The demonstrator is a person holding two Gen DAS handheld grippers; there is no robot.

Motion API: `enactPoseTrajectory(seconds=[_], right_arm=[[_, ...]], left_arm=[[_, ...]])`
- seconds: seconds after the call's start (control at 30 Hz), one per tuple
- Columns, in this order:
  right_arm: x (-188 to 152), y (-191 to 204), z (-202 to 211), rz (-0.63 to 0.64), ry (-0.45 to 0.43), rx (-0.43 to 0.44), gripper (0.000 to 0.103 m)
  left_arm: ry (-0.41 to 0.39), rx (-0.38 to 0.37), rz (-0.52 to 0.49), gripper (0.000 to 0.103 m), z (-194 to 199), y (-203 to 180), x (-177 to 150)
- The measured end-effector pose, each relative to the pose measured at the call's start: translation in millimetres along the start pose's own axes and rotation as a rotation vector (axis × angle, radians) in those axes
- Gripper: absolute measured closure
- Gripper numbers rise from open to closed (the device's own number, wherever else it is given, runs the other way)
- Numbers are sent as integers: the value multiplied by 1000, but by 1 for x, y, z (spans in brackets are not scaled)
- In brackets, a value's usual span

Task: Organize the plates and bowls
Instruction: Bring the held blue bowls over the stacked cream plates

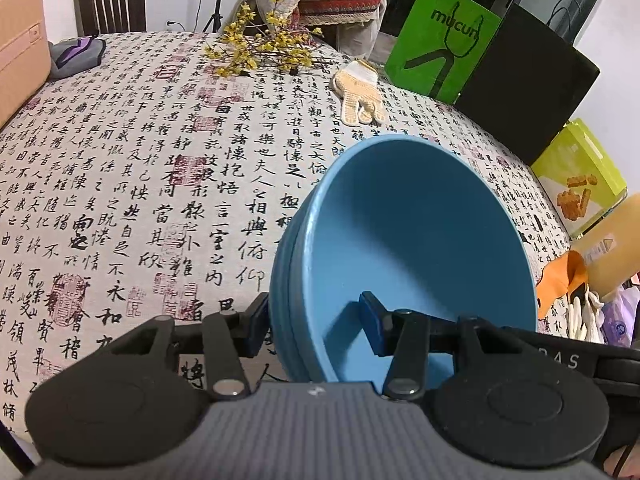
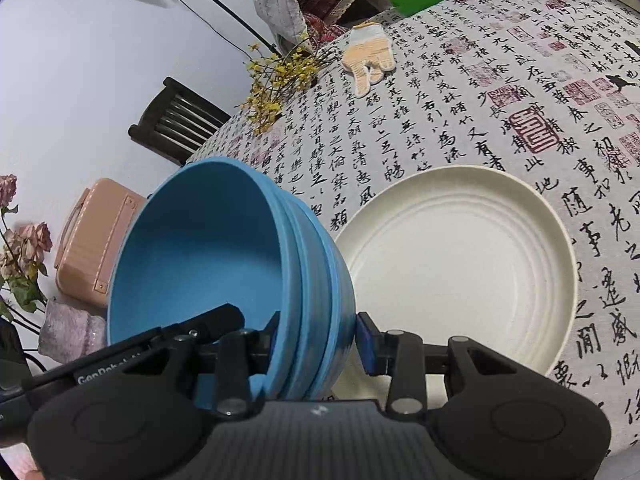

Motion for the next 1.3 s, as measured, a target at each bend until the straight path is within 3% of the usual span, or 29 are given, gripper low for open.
enactPoseTrajectory(seconds=[1.3], right_arm=[[15,-54,25,-62,-46,-58,67]], left_arm=[[64,-70,-50,55,-36,-49,-1]])
Point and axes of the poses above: each gripper's, at about its wrist camera, not at the fingertips, and z roughly against the way its jaws point, y to its left, x to its top, the point moved 1 cm from there along -z, roughly the way its jaws point, and after that the axes turned 4 degrees about -z, right-handed, at the moved point
